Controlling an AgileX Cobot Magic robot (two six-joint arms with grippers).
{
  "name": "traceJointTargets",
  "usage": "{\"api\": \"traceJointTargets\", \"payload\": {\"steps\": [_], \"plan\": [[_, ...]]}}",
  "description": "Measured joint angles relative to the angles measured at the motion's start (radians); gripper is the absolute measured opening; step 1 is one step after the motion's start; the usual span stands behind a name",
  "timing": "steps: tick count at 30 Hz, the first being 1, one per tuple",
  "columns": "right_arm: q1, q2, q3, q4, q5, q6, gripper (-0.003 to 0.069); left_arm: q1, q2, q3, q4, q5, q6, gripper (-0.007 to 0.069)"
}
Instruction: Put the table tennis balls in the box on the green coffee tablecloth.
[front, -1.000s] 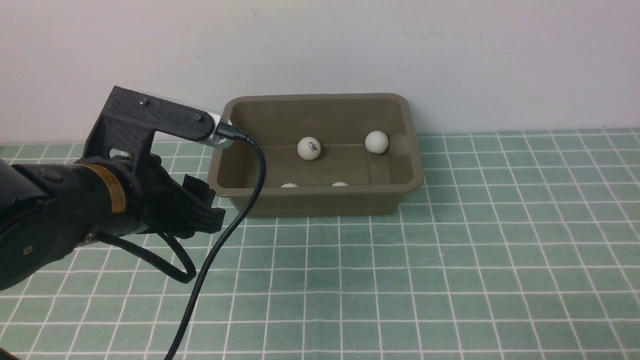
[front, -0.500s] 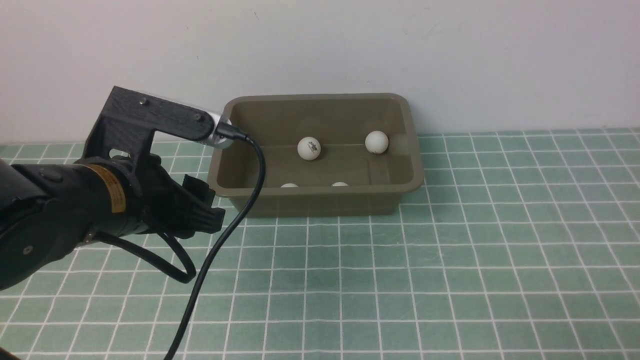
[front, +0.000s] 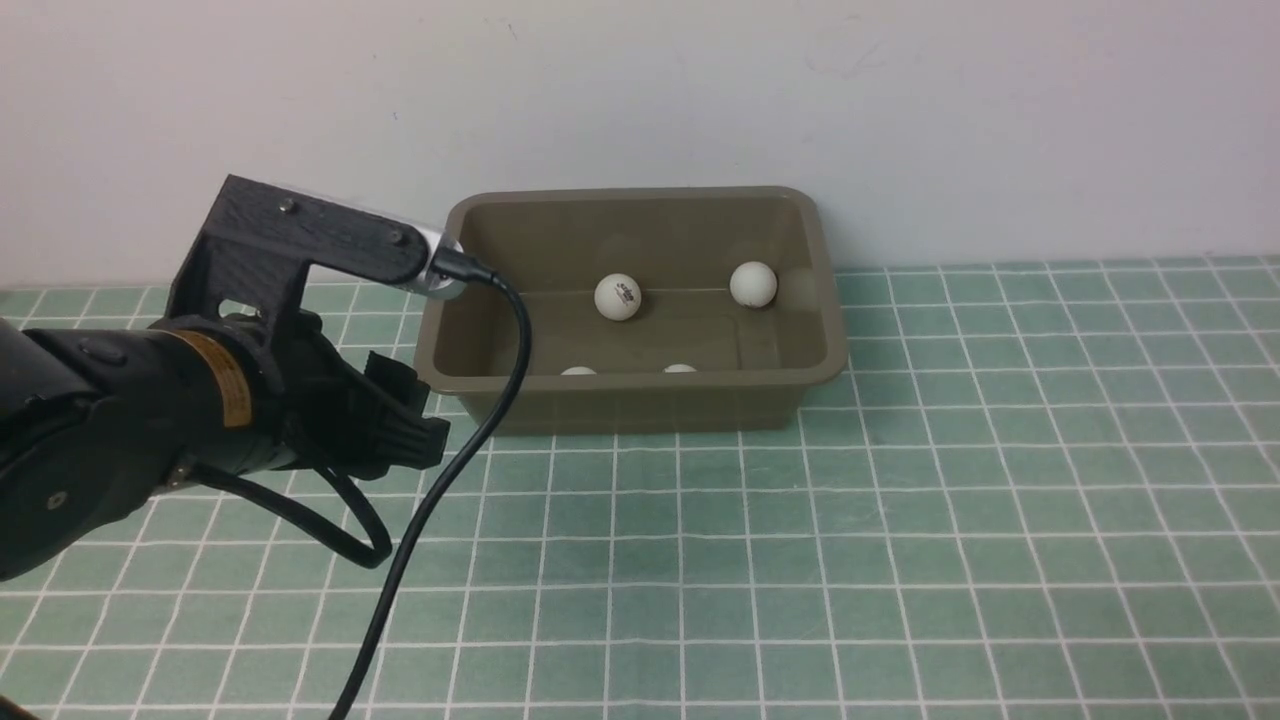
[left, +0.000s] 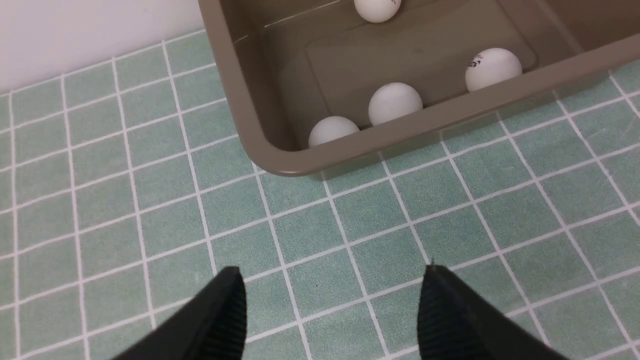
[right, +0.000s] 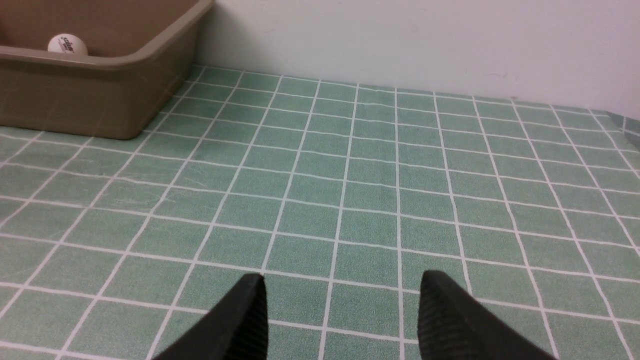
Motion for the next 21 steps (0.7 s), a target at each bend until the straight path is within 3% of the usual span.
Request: {"api": "traceJointTargets", "payload": {"steps": [5,12,16,21], "plan": [[0.0,0.0,0.0,0.0,-0.003,0.0,0.0379,0.003,-0.01,0.0,0.016,0.038,0.004,0.0415],[0.0,0.0,0.0,-0.001,-0.003,0.0,0.0379,0.014,-0.223,0.001,0.064,0.32,0.004,0.0415],[0.0,0.0,0.0,-0.001,-0.003,0.0,0.0379,0.096,-0.483,0.035,0.081,0.366,0.004,0.0415],[0.0,0.0,0.0,-0.001,-0.003,0.0,0.0379,0.329,-0.784,0.212,0.091,0.241,0.0,0.0415]]}}
